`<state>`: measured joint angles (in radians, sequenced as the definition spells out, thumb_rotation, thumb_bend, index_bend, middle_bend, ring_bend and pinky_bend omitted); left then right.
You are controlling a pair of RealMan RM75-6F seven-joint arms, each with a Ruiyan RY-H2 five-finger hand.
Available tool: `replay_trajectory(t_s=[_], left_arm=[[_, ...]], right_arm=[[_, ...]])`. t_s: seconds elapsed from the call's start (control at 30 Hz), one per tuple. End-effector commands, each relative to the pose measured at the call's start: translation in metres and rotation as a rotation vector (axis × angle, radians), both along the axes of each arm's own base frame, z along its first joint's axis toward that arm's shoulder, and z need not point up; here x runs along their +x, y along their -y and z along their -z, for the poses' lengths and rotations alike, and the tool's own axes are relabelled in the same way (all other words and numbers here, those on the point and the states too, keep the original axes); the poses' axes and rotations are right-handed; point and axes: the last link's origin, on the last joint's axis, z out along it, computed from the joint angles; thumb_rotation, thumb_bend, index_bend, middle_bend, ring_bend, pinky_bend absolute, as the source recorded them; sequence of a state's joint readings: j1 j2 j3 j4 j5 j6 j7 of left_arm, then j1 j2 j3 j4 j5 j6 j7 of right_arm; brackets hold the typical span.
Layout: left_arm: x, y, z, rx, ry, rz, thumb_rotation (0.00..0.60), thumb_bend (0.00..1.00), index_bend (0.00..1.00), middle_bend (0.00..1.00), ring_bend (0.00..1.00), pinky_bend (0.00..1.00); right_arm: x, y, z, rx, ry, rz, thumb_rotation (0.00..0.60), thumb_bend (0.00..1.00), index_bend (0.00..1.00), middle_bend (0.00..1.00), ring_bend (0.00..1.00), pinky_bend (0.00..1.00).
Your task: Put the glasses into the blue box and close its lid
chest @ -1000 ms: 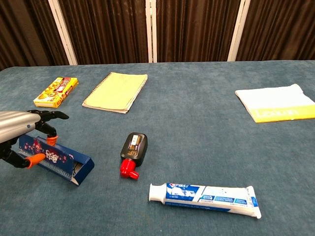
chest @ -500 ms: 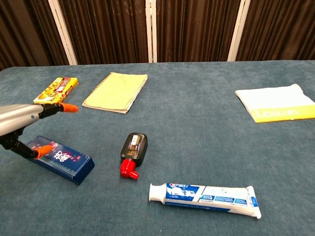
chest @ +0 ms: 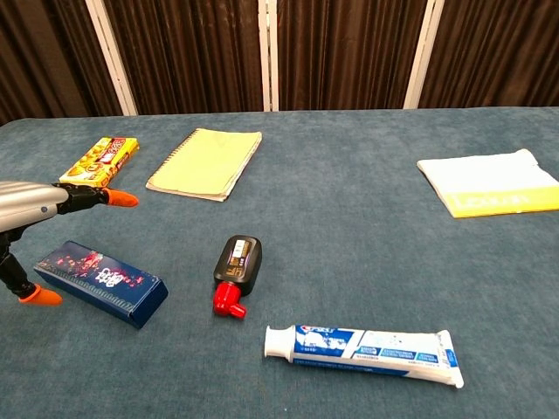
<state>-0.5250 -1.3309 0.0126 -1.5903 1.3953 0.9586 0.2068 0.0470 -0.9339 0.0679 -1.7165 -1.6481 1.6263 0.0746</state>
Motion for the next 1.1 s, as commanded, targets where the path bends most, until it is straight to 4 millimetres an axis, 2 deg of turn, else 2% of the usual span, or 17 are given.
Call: replay_trajectory(t_s=[0.03, 0.1, 0.27, 0.37, 0.43, 0.67, 0.87, 1.1], left_arm=[[0.000, -0.003, 0.009, 0.002, 0.003, 0.014, 0.600, 0.00, 0.05, 0.00, 0.00, 0.00], [0.000, -0.005, 0.013, 0.000, 0.002, 0.012, 0.600, 0.00, 0.07, 0.00, 0.00, 0.01], [-0.002, -0.011, 0.022, -0.002, -0.013, 0.010, 0.600, 0.00, 0.13, 0.01, 0.00, 0.10], [-0.003, -0.011, 0.023, -0.004, -0.022, 0.004, 0.600, 0.00, 0.21, 0.06, 0.02, 0.16], [-0.003, -0.012, 0.024, -0.008, -0.022, -0.003, 0.600, 0.03, 0.28, 0.11, 0.06, 0.18], [-0.004, -0.012, 0.026, -0.015, -0.033, -0.017, 0.600, 0.14, 0.33, 0.15, 0.09, 0.23], [-0.005, -0.012, 0.028, -0.004, -0.041, -0.028, 0.600, 0.29, 0.43, 0.24, 0.17, 0.28], [-0.005, -0.012, 0.030, -0.001, -0.045, -0.036, 0.600, 0.29, 0.46, 0.27, 0.18, 0.29]], right_arm=[[0.000, 0.000, 0.000, 0.000, -0.001, 0.001, 0.600, 0.00, 0.00, 0.00, 0.00, 0.00], [0.000, 0.000, 0.000, -0.001, -0.001, 0.002, 0.600, 0.00, 0.00, 0.00, 0.00, 0.00], [-0.002, 0.001, -0.001, -0.003, 0.002, 0.008, 0.600, 0.00, 0.00, 0.00, 0.00, 0.00], [-0.002, 0.002, -0.001, -0.002, 0.002, 0.009, 0.600, 0.00, 0.00, 0.00, 0.00, 0.00], [-0.002, 0.002, -0.001, -0.001, 0.002, 0.008, 0.600, 0.00, 0.00, 0.00, 0.00, 0.00], [-0.002, 0.001, -0.001, 0.001, 0.001, 0.006, 0.600, 0.00, 0.00, 0.00, 0.00, 0.00], [-0.002, 0.002, 0.000, 0.002, -0.001, 0.006, 0.600, 0.00, 0.00, 0.00, 0.00, 0.00], [-0.002, 0.002, 0.000, 0.001, 0.000, 0.006, 0.600, 0.00, 0.00, 0.00, 0.00, 0.00]])
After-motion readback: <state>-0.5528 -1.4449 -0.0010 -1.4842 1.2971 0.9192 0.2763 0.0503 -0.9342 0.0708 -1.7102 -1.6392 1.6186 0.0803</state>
